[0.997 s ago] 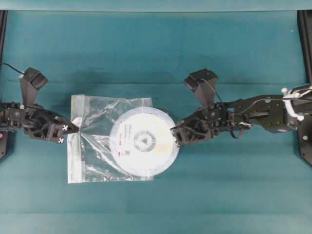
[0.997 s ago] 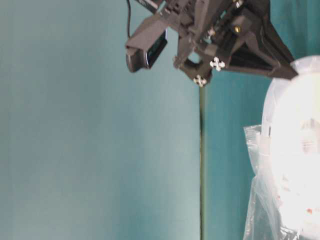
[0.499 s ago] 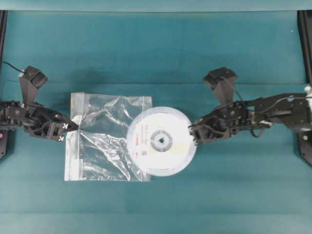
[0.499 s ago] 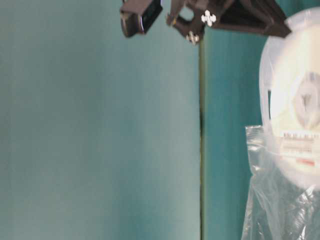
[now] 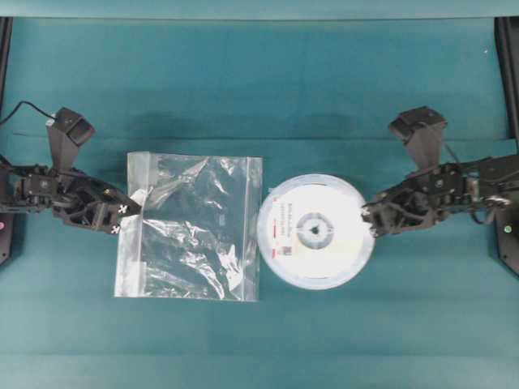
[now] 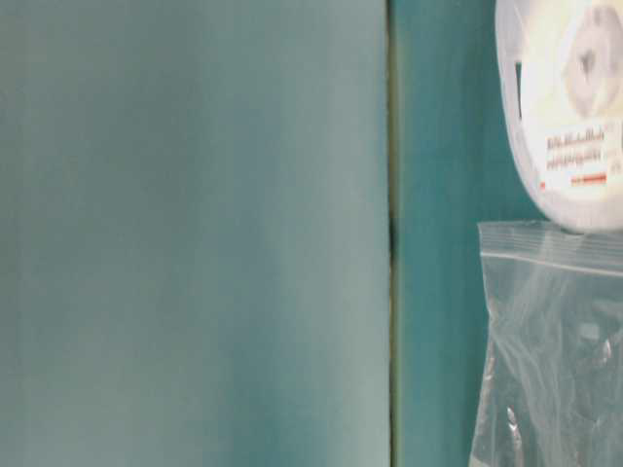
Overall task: Take out the reel from the clear zip bag.
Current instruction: 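Pull the reel rightward out of the bag while left gripper holds bag, then set the reel down on the table right of the bag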
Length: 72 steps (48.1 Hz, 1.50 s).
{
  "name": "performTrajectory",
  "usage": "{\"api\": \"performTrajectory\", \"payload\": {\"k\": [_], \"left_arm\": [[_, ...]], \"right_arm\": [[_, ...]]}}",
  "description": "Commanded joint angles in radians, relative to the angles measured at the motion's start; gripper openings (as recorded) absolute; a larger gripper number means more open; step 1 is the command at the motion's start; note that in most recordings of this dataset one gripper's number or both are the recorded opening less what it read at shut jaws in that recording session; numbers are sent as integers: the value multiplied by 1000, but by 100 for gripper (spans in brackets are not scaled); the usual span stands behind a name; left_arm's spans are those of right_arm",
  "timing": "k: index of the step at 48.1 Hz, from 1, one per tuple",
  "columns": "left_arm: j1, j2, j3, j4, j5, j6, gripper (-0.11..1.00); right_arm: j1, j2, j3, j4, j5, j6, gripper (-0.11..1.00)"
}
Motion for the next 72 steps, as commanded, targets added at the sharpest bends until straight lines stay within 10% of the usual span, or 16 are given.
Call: {"api": "performTrajectory", "payload": {"k": [1, 51, 72], "left_arm": [[2, -2, -21, 5, -5, 3, 0], [2, -5, -20, 5, -5, 0, 0], [2, -8, -18, 5, -8, 2, 0]], "right_arm": [[-9, -44, 12, 0, 15, 8, 3], [-18, -140, 66, 0, 77, 21, 4], [-25, -146, 66, -20, 86, 52, 94]]}}
